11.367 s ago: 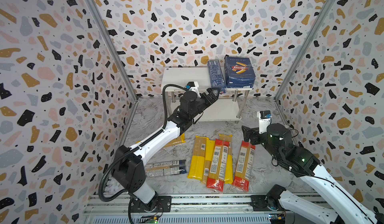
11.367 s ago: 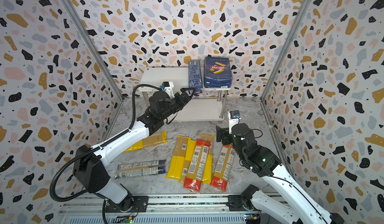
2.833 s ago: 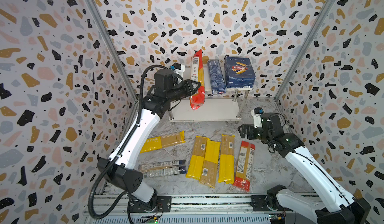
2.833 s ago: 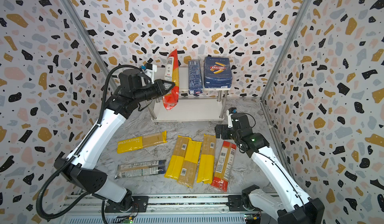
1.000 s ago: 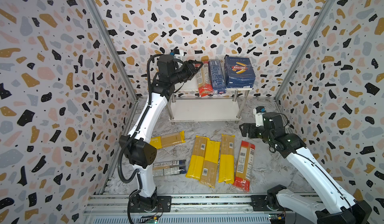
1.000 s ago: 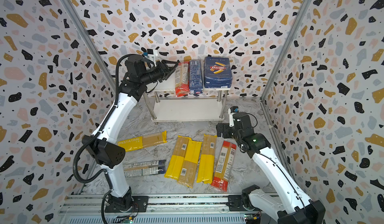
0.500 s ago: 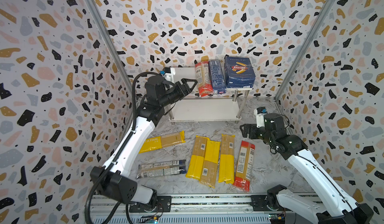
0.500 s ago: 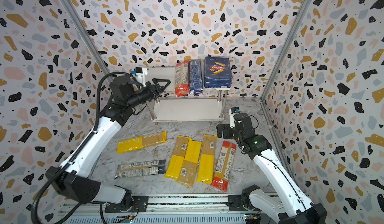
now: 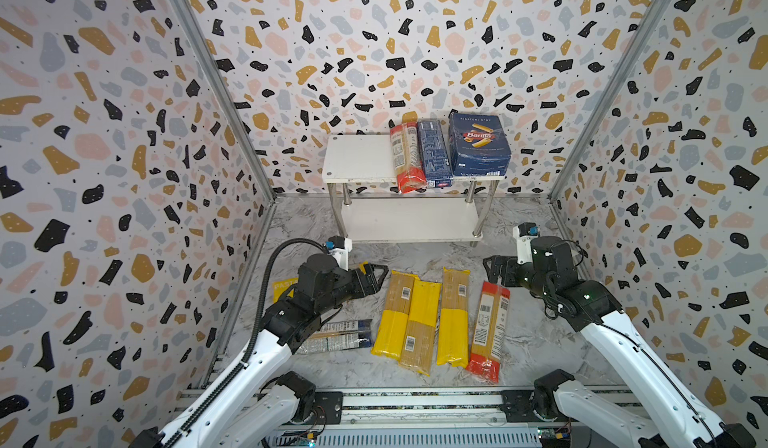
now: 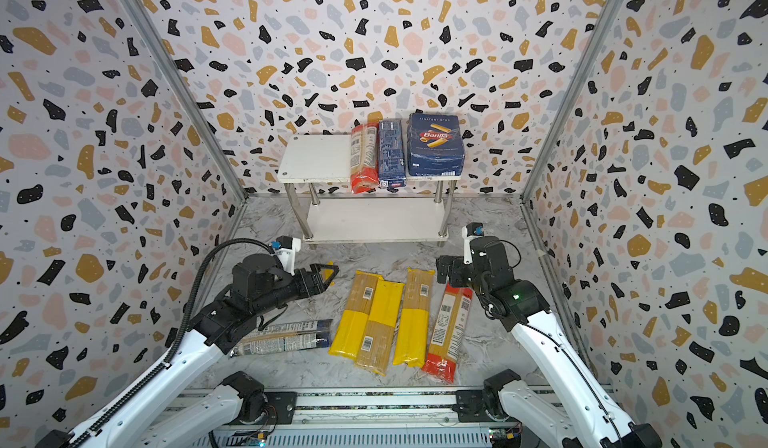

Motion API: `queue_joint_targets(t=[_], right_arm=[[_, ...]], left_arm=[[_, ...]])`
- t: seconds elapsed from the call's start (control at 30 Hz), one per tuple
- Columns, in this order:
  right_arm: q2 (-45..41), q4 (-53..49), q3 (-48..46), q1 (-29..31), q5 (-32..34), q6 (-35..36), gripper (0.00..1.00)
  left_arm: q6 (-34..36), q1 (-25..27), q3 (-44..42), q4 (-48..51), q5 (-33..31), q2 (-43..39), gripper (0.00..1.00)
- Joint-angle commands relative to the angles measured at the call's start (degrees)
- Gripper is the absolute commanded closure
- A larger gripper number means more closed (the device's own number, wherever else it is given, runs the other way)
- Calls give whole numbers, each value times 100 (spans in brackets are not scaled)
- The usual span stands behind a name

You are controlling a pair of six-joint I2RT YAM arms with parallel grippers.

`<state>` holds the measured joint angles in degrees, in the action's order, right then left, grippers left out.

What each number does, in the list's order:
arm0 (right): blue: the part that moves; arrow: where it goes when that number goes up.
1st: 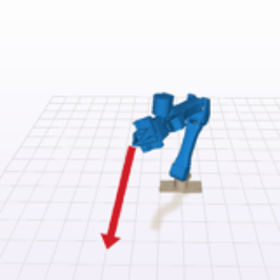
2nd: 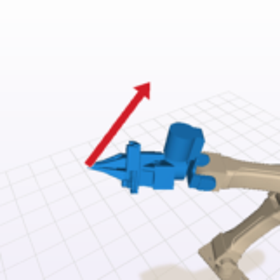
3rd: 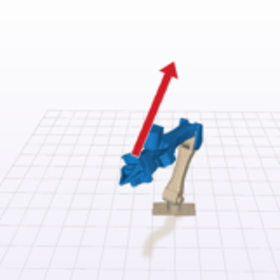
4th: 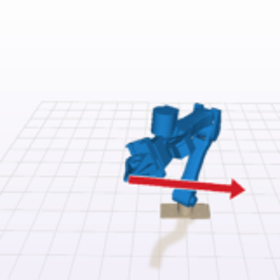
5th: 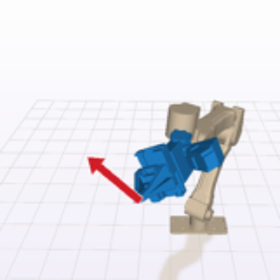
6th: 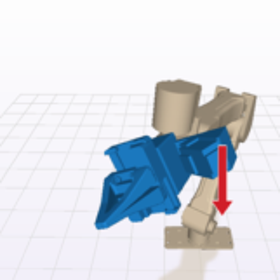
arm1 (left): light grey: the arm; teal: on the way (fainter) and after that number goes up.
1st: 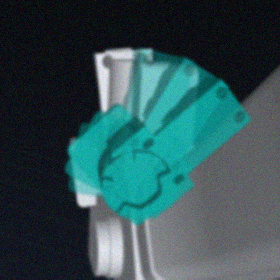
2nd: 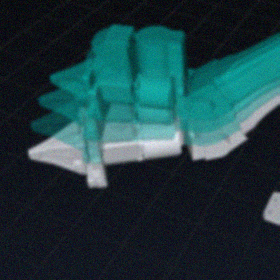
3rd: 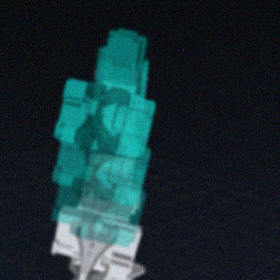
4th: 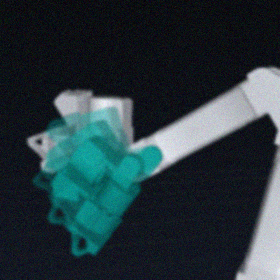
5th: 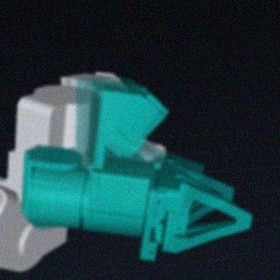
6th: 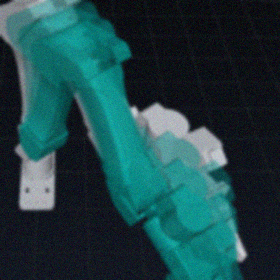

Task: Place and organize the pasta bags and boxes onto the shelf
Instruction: 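Open the left gripper and withdraw it down toward the yellow bags, then lower both grippers onto the yellow spaghetti bags from opposite sides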

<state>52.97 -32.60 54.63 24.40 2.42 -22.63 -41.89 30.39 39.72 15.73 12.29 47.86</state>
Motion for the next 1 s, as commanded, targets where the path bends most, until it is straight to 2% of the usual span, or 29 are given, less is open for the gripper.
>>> queue_joint_targets(t=[0.0, 0.13, 0.23, 0.33, 0.47, 0.77, 0.87, 0.97], right_arm=[[71, -9, -205, 153, 163, -217, 1], [133, 183, -380, 273, 119, -312, 1], [104, 229, -475, 318, 100, -340, 1], [-4, 218, -672, 466, 80, -371, 1], [-151, 279, -1119, 962, 180, -650, 1], [-179, 658, -1814, 2532, 380, -1564, 1], [-101, 719, -1865, 2753, 376, -1673, 1], [-154, 935, -2012, 2768, 47, -1723, 1]], left_arm=[[-221, 583, -368, -298, -428, -83, 10], [-395, 1513, -616, -555, -869, 226, 10], [-501, 1842, -833, -760, -957, 542, 7], [-783, 1965, -1311, -1362, -764, 633, 7], [-1134, 2043, -1833, -2086, -537, 770, 7], [-1262, 2404, -1962, -2767, -321, 1436, 8], [-1330, 2479, -1999, -2903, -297, 1443, 8], [-1357, 2548, -2025, -2939, -318, 1398, 8]])
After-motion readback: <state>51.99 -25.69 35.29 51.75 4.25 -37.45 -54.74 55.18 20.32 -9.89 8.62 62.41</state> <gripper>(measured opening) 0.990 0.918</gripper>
